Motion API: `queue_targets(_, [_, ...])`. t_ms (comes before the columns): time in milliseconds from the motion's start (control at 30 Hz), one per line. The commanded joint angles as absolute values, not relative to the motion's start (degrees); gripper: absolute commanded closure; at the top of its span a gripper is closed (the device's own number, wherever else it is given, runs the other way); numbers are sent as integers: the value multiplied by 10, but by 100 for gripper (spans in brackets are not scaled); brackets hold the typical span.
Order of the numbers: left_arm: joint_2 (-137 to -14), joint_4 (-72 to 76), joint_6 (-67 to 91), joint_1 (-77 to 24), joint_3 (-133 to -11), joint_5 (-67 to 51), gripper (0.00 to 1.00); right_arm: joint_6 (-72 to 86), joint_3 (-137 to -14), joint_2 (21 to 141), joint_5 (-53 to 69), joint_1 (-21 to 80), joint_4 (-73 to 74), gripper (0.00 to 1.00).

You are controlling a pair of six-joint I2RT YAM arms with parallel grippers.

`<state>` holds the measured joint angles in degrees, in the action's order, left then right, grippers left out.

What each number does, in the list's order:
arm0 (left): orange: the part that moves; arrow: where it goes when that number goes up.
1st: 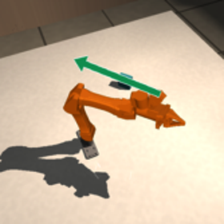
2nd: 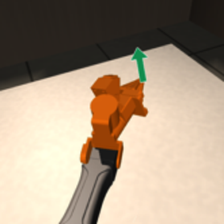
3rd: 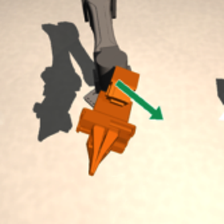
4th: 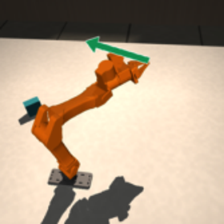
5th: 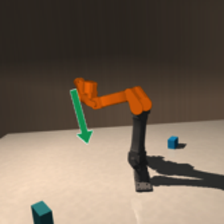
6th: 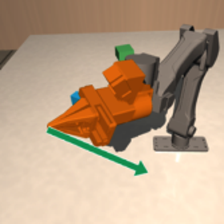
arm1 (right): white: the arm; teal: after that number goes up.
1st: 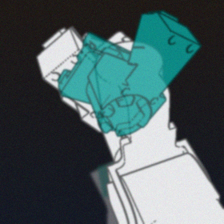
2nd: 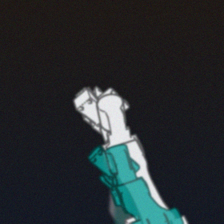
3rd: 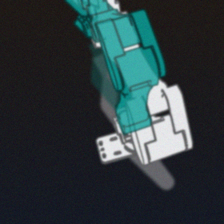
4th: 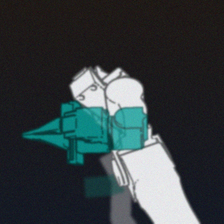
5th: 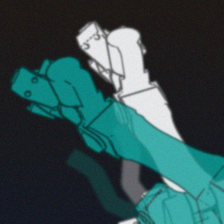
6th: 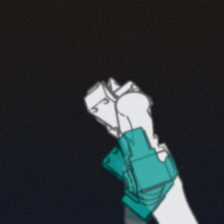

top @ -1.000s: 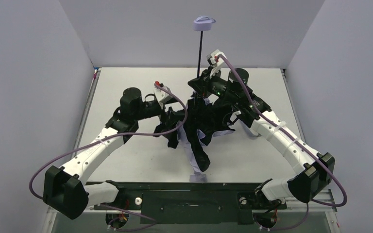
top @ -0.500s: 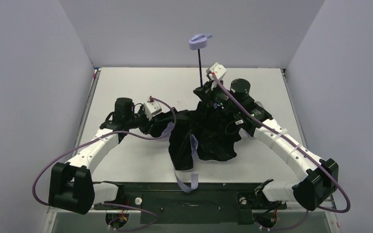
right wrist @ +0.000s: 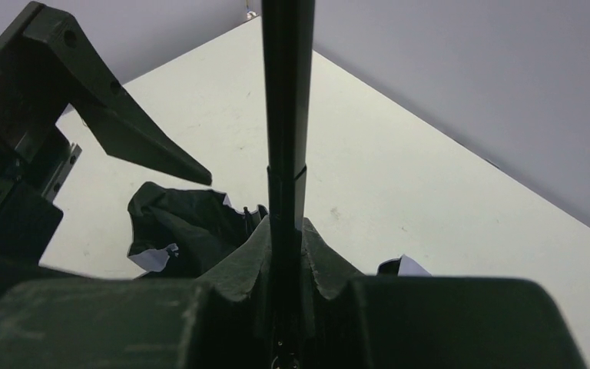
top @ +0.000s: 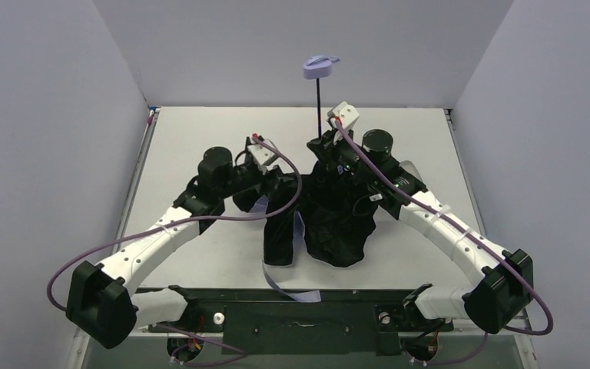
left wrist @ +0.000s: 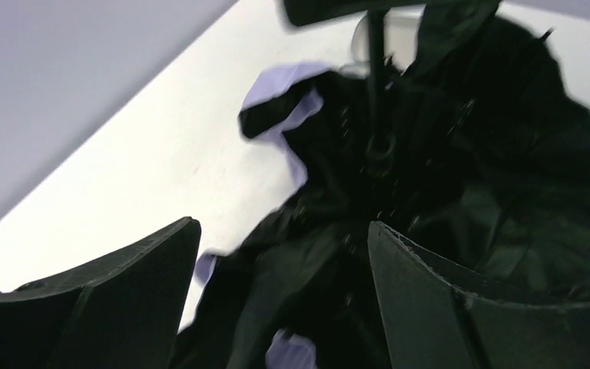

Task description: Open the umbrella

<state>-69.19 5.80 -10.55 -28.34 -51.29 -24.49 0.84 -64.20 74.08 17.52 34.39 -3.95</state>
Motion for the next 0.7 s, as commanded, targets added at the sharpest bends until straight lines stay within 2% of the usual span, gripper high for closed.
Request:
queue_targets(0, [-727,144,-87,-350,-546,-125,20,42,-663,708,160,353,-106,100])
queue_targets(133, [-768,168,-108,-385,-536,-84,17,49,-669,702,161,358,-104,100])
queue_targets(333, [-791,161,-133,-381,-497,-13,17,62,-685,686,165,352,-95,100])
queue_targets(667, [-776,121,-141,-265,-415,24,17,101,-689,663,202,295,-84,100])
